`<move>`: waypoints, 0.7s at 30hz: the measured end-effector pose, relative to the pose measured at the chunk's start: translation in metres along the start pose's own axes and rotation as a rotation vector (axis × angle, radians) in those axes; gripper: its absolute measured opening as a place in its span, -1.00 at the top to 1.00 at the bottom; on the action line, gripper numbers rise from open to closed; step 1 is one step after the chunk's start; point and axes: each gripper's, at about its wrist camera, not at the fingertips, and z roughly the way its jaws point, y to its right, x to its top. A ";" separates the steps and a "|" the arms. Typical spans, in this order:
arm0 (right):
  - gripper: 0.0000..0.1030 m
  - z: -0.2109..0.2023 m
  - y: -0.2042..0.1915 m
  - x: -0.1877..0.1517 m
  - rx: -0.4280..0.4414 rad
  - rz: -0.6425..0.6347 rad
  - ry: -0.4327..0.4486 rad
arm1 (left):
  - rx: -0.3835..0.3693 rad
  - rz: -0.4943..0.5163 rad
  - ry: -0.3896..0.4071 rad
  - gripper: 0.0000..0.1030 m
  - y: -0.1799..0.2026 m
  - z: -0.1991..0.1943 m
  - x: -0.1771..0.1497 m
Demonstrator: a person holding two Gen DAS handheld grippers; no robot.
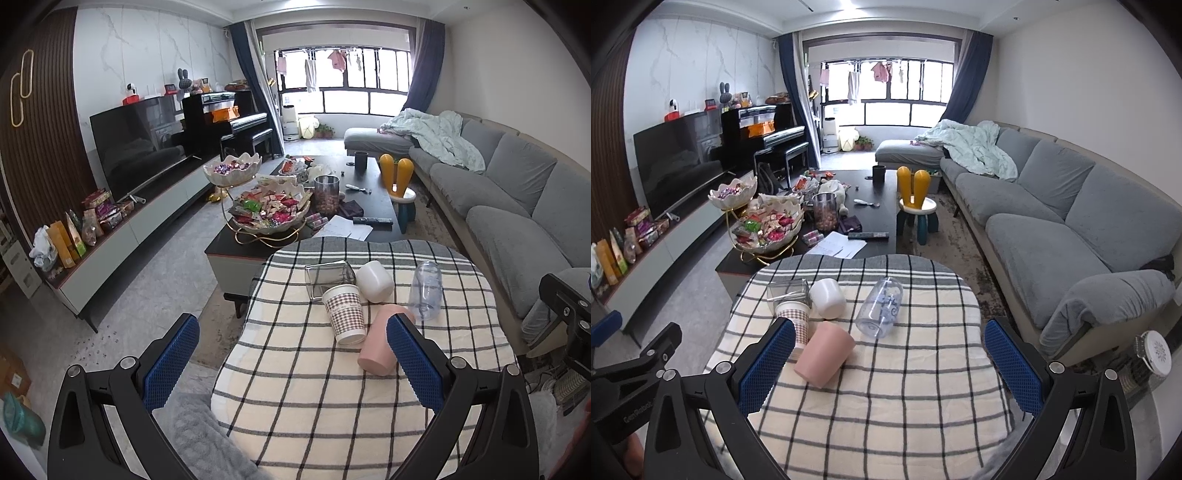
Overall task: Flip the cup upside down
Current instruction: 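Reach the right gripper to the white cup and close on it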
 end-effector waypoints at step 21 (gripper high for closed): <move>-0.99 0.188 -0.053 0.032 0.117 -0.119 -0.145 | 0.053 -0.040 -0.055 -1.00 -0.013 0.174 0.027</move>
